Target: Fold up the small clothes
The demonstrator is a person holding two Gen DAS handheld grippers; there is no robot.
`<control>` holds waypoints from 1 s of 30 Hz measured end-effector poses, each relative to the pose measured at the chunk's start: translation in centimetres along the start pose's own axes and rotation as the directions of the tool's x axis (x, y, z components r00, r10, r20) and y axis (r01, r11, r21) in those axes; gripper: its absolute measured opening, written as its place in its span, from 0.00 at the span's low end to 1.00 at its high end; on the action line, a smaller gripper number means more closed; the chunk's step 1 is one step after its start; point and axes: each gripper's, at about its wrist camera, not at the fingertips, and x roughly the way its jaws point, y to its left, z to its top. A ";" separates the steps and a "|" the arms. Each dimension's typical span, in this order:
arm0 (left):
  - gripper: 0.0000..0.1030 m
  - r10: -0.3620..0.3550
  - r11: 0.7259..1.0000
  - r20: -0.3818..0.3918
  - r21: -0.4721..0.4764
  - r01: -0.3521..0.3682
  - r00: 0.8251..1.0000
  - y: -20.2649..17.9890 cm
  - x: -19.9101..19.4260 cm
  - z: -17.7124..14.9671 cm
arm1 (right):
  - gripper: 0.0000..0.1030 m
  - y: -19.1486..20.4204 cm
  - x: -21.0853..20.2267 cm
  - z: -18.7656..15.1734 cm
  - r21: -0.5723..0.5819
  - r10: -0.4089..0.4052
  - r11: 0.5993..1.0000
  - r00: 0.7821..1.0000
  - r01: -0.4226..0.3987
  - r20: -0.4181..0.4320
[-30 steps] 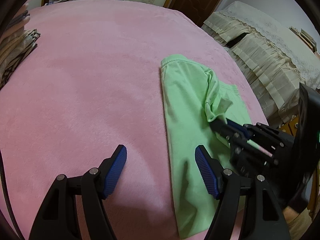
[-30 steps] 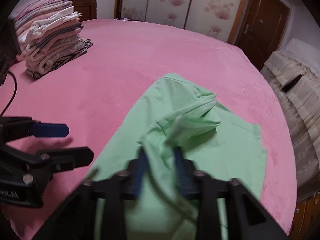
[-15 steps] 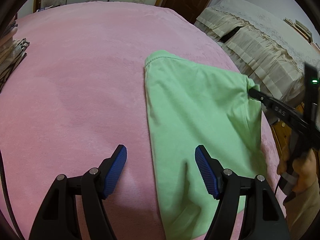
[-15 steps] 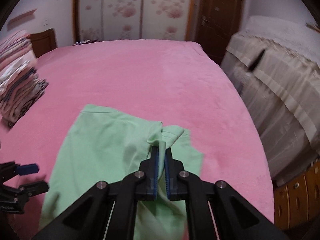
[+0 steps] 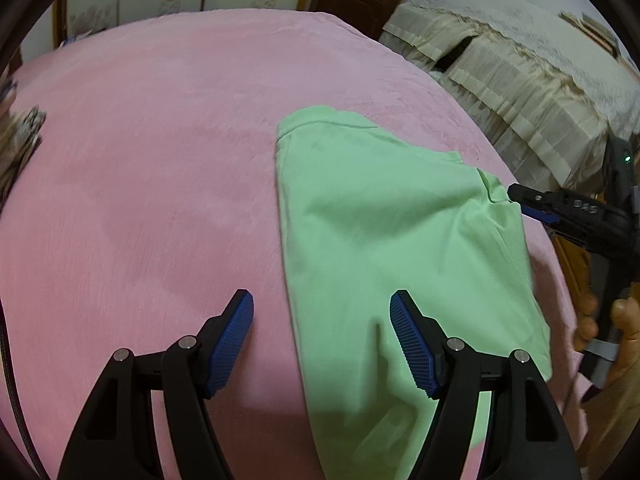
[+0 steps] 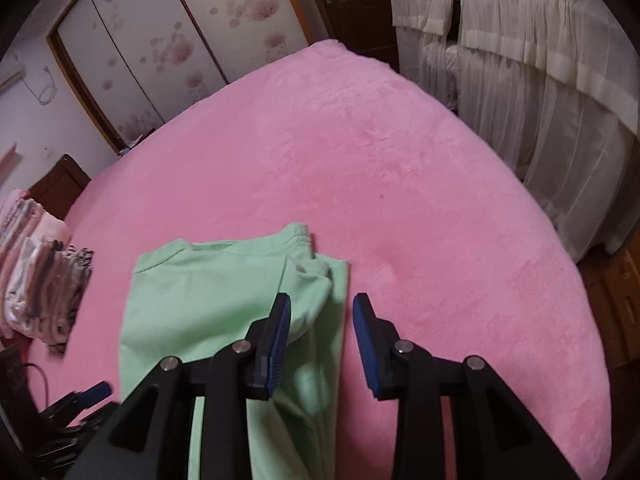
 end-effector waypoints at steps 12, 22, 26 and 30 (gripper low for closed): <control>0.68 -0.024 0.998 -0.092 -0.059 0.019 0.995 2.3 5.0 6.8 | 0.29 -1.5 4.2 1.9 0.157 0.136 0.981 0.981 -0.114 -0.137; 0.70 0.021 0.996 -0.082 -0.088 -0.029 0.996 2.4 7.3 6.3 | 0.06 2.6 4.6 3.6 -0.241 0.000 0.970 0.998 -0.015 -0.061; 0.71 0.032 0.995 -0.085 -0.087 -0.039 0.996 2.2 7.4 6.5 | 0.12 1.0 5.0 3.2 -0.199 -0.127 0.973 0.991 0.116 -0.042; 0.71 0.035 0.994 -0.047 -0.102 -0.040 0.998 2.0 6.1 6.9 | 0.12 1.0 2.1 2.4 -0.171 -0.104 0.979 0.994 0.109 0.038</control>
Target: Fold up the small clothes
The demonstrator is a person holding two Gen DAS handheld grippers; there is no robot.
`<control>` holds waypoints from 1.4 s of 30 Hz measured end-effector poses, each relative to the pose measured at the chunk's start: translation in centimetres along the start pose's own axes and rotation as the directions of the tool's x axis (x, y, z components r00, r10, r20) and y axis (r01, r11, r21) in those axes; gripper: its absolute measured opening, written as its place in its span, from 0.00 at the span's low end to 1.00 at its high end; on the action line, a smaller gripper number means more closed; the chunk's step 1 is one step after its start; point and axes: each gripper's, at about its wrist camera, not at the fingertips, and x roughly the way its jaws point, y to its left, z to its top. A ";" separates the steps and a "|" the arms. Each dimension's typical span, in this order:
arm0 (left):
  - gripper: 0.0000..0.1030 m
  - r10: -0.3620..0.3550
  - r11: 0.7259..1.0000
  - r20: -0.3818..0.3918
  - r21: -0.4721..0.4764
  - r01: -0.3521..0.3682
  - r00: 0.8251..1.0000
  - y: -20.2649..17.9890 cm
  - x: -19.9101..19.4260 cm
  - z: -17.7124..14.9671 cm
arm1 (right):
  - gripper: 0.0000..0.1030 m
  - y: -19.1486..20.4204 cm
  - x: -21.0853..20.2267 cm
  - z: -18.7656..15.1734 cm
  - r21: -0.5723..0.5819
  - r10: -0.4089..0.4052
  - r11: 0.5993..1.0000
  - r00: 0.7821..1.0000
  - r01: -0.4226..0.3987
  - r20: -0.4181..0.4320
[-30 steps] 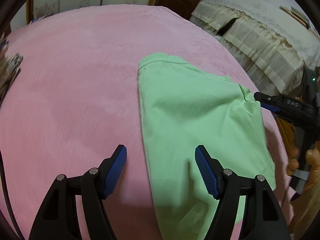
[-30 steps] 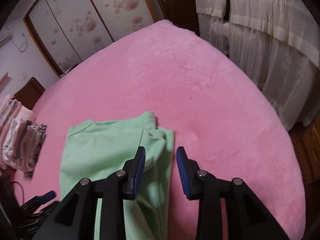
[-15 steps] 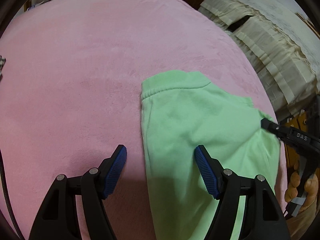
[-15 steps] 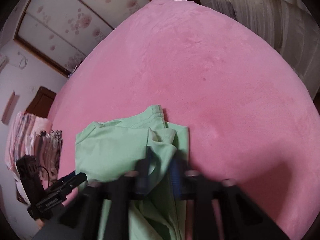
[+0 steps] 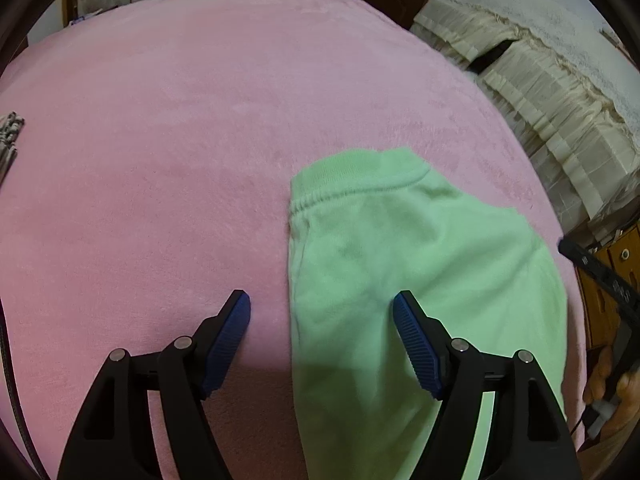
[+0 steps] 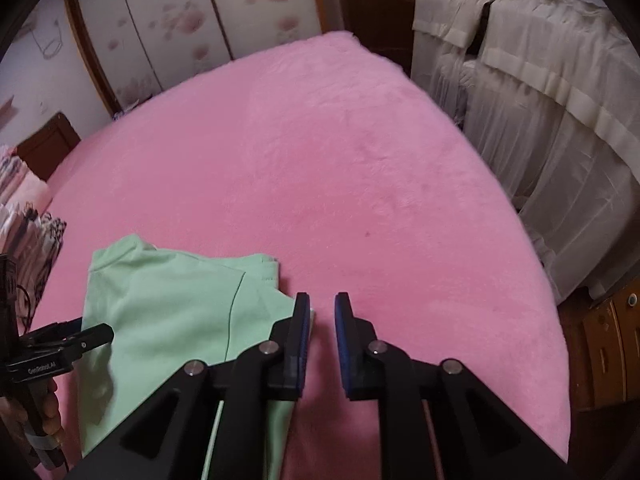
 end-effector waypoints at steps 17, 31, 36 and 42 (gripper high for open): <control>0.71 0.058 0.982 0.054 0.174 -0.067 0.997 -4.8 2.0 -0.6 | 0.05 4.6 0.6 -5.8 -0.132 0.005 0.991 0.996 -0.018 -0.094; 0.71 -0.054 0.993 0.068 0.109 0.046 0.996 -2.7 -3.2 0.8 | 0.04 -0.8 -3.7 -5.6 0.025 0.056 0.998 0.997 -0.055 -0.054; 0.72 -0.100 0.993 0.121 0.079 0.091 0.988 -1.0 -7.9 0.6 | 0.09 -0.9 -6.6 -5.2 0.082 0.139 0.987 0.990 -0.137 -0.018; 0.72 -0.062 0.981 0.170 0.192 0.029 0.983 -0.1 -13.0 -1.8 | 0.21 -0.2 -9.2 -5.2 0.086 0.176 0.981 0.984 -0.176 0.005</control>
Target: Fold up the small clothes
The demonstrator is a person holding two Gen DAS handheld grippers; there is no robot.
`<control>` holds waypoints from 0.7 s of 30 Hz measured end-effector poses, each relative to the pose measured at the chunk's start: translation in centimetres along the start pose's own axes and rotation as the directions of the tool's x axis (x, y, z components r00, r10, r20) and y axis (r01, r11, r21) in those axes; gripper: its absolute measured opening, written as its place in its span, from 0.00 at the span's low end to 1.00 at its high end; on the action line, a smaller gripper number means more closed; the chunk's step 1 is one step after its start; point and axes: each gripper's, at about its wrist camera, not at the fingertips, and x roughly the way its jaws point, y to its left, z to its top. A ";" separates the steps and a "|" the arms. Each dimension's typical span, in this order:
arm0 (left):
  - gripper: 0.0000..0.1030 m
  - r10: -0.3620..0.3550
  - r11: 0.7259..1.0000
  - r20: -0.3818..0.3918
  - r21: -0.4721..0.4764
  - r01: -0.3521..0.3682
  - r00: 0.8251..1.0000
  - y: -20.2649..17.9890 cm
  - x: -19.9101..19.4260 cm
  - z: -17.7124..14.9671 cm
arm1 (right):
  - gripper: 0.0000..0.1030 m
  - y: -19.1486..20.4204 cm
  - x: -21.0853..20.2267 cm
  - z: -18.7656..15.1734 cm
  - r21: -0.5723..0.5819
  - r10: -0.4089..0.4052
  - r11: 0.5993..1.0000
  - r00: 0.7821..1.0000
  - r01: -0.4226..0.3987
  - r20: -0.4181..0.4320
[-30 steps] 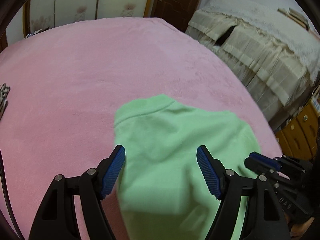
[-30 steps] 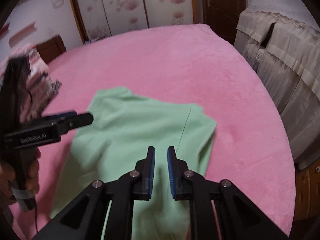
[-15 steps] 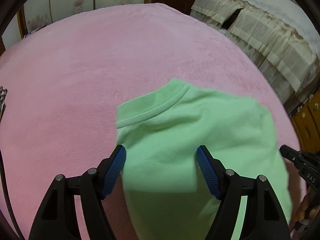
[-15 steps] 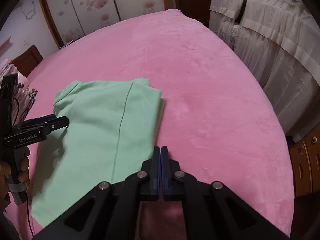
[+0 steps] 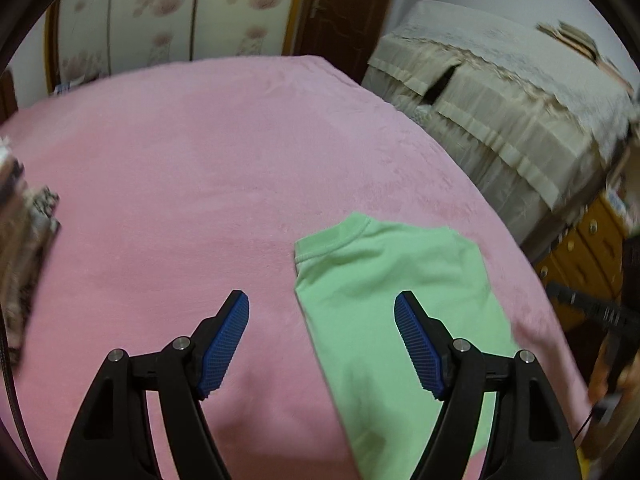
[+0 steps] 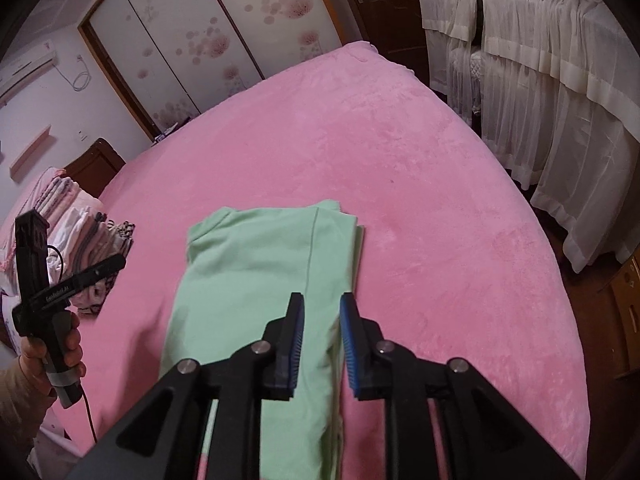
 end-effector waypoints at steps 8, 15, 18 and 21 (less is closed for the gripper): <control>0.81 -0.144 0.989 -0.097 -0.044 0.140 0.985 -0.9 -1.5 -2.6 | 0.43 0.5 -1.5 0.2 0.020 0.058 0.998 0.998 -0.057 -0.017; 0.81 -0.231 0.969 -0.203 -0.136 0.207 0.951 -0.7 3.6 -5.1 | 0.44 -0.8 1.6 -0.4 0.044 0.099 0.995 0.988 -0.094 -0.120; 0.81 -0.289 0.948 -0.231 -0.207 0.243 0.929 0.0 6.2 -5.8 | 0.44 -2.0 3.7 -0.8 0.089 0.141 0.988 0.975 -0.127 -0.174; 0.81 -0.321 0.929 -0.234 -0.266 0.257 0.918 0.7 8.4 -6.2 | 0.44 -3.5 6.1 -1.1 0.147 0.178 0.978 0.959 -0.148 -0.220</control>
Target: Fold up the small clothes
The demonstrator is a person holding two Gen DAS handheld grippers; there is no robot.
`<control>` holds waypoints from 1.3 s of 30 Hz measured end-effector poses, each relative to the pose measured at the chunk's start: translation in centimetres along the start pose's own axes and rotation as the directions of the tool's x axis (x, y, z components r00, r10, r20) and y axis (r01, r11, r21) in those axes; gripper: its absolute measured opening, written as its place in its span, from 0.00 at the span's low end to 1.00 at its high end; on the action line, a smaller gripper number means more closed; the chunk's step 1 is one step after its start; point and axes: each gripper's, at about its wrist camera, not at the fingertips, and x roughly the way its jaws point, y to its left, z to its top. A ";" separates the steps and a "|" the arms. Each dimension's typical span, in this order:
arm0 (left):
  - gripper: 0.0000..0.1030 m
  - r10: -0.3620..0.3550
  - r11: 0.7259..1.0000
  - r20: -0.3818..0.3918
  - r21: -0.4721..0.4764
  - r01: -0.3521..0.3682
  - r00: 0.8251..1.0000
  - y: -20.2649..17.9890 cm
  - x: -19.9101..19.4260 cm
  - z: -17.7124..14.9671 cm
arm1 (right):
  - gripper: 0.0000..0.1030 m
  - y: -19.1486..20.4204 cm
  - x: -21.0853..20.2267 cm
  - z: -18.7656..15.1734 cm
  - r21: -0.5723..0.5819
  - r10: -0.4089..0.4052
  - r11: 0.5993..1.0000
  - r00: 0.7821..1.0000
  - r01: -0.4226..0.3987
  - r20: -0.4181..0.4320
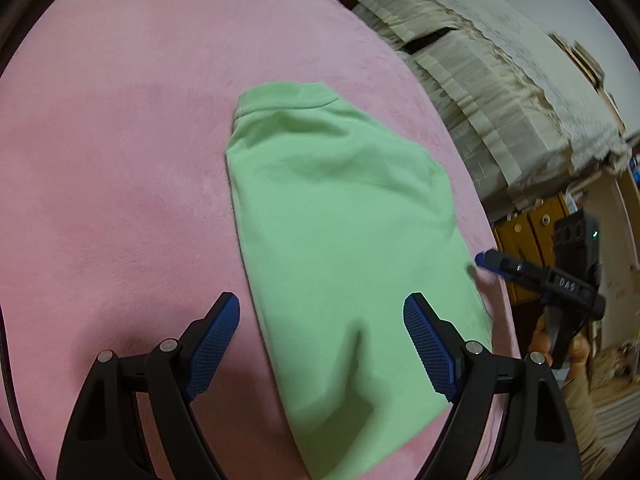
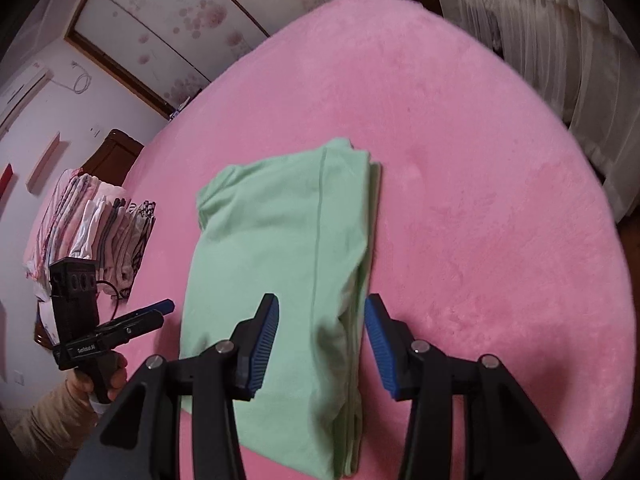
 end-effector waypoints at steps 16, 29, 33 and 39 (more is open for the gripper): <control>0.88 -0.265 0.958 0.050 -0.097 0.268 0.963 3.4 5.8 4.8 | 0.44 -5.0 7.0 3.7 0.164 0.300 0.943 0.953 -0.289 -0.044; 0.78 -0.343 0.934 0.150 -0.050 0.354 0.927 2.5 7.0 5.8 | 0.43 -2.5 9.3 6.5 0.026 0.347 0.938 0.937 -0.346 -0.046; 0.28 -0.280 0.956 0.151 -0.043 0.289 0.948 2.2 7.3 5.7 | 0.23 -2.0 8.9 6.3 -0.035 0.278 0.960 0.960 -0.279 -0.021; 0.12 -0.134 0.990 0.172 -0.019 0.140 0.976 0.8 6.6 6.1 | 0.10 -0.3 7.2 5.9 -0.121 0.181 0.977 0.982 -0.174 0.048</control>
